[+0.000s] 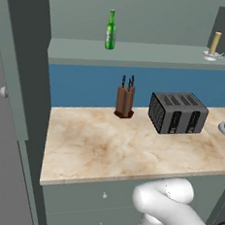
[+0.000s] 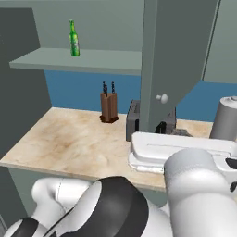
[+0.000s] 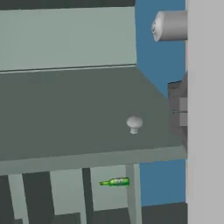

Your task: Get the candle and the beer from the cabinet and move them to the dining counter.

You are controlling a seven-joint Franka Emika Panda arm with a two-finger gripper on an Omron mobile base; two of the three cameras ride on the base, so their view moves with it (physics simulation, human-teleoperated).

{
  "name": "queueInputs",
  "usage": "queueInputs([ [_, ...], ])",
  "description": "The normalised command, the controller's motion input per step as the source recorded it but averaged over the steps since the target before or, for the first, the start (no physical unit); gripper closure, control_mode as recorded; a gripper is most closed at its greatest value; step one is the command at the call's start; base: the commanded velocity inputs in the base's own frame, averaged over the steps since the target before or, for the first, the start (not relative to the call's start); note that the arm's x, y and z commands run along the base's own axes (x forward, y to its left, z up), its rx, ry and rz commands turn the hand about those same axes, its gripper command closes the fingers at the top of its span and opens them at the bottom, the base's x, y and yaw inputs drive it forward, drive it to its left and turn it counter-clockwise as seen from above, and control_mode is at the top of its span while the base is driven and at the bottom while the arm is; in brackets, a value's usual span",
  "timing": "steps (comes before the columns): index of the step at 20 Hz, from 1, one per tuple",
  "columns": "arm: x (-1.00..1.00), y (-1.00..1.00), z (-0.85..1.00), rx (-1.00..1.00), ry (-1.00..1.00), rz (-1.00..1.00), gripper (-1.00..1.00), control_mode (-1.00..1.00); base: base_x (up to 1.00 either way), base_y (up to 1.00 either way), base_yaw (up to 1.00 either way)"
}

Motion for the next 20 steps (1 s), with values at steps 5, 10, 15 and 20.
queueInputs([
  [5,-0.3,1.0,-0.07,-0.12,0.0,-0.01,1.0,-1.0,0.0,0.0,0.0],
  [10,0.03,1.0,0.0,-0.07,0.01,0.0,1.0,-1.0,0.0,0.0,0.0],
  [15,0.0,1.0,0.0,-0.02,0.05,-0.05,1.0,-1.0,0.0,0.0,0.0],
  [20,0.03,0.92,0.0,0.0,0.07,-0.12,1.0,-1.0,0.0,0.0,0.0],
])
